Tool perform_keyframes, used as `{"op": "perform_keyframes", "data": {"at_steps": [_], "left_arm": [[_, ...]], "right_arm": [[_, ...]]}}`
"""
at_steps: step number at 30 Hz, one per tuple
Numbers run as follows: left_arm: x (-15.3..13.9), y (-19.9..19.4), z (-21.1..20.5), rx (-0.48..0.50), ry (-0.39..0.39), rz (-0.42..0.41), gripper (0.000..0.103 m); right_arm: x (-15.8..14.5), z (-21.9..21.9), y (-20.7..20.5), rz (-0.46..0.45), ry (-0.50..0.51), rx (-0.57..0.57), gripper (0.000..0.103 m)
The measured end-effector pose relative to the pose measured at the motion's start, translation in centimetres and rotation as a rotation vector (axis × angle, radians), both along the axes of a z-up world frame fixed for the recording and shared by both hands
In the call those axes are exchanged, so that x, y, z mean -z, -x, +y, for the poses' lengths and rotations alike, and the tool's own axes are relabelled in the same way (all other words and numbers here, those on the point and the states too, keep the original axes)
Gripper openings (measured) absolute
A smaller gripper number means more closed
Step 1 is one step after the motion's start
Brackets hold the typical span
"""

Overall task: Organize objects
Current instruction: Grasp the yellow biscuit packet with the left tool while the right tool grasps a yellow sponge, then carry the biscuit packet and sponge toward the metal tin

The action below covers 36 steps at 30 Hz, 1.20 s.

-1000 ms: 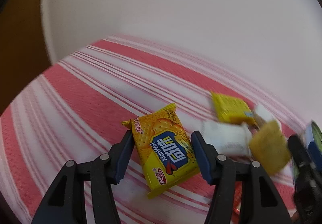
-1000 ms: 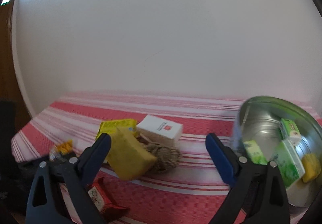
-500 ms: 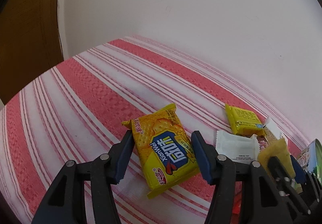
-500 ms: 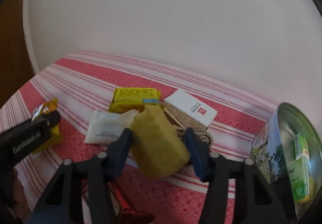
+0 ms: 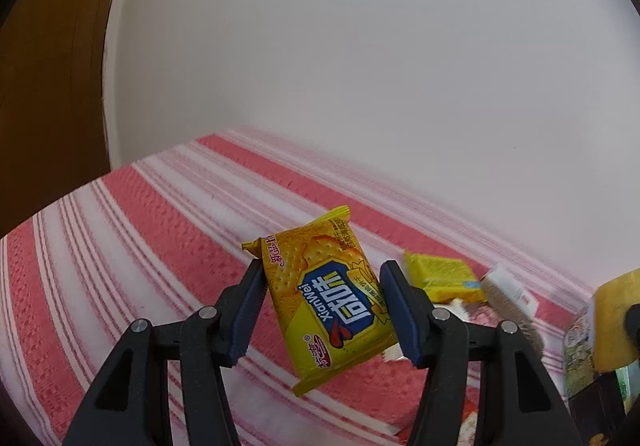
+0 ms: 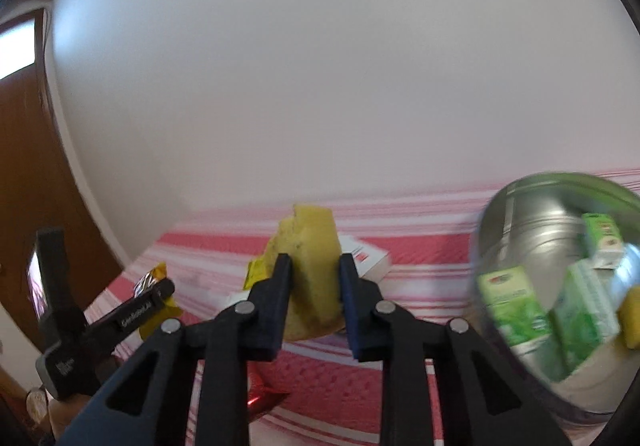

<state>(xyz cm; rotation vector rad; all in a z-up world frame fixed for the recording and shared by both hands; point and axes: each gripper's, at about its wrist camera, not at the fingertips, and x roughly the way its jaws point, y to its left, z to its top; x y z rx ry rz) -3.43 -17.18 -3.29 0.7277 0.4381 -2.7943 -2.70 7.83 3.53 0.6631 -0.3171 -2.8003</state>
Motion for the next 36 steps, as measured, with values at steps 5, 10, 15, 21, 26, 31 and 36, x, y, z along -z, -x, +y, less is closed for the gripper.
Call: {"op": "perform_keyframes", "data": {"at_steps": [5,10,15,21,26,31,36], "left_arm": [[-0.7,-0.8,0.9,-0.016,0.032,0.051,0.06],[-1.1,-1.3,3.1,0.022,0.043,0.061,0.06],[-1.8,-1.6,6.7,0.09,0.086,0.082,0.06],[-3.0,-2.4,11.5,0.185,0.118,0.104,0.06],[-4.5,-3.8,15.8,0.244,0.146,0.127,0.06],[-5.0,-4.1,18.3,0.294,0.165,0.142,0.06],[-5.5,-4.6,20.9,0.336,0.185,0.15,0.06]], "right_arm": [[-1.8,2.4,-2.3,0.109,-0.024,0.135,0.024],[-3.0,4.1,-4.2,0.2,-0.075,0.228,0.024],[-3.6,5.1,-5.4,0.253,-0.138,0.282,0.024],[-3.9,6.5,-6.0,0.269,-0.167,0.314,0.024],[-4.3,8.4,-6.4,0.276,-0.17,0.351,0.024],[-4.9,9.9,-6.7,0.294,-0.178,0.398,0.024],[-5.7,12.5,-7.1,0.287,-0.187,0.438,0.024]]}}
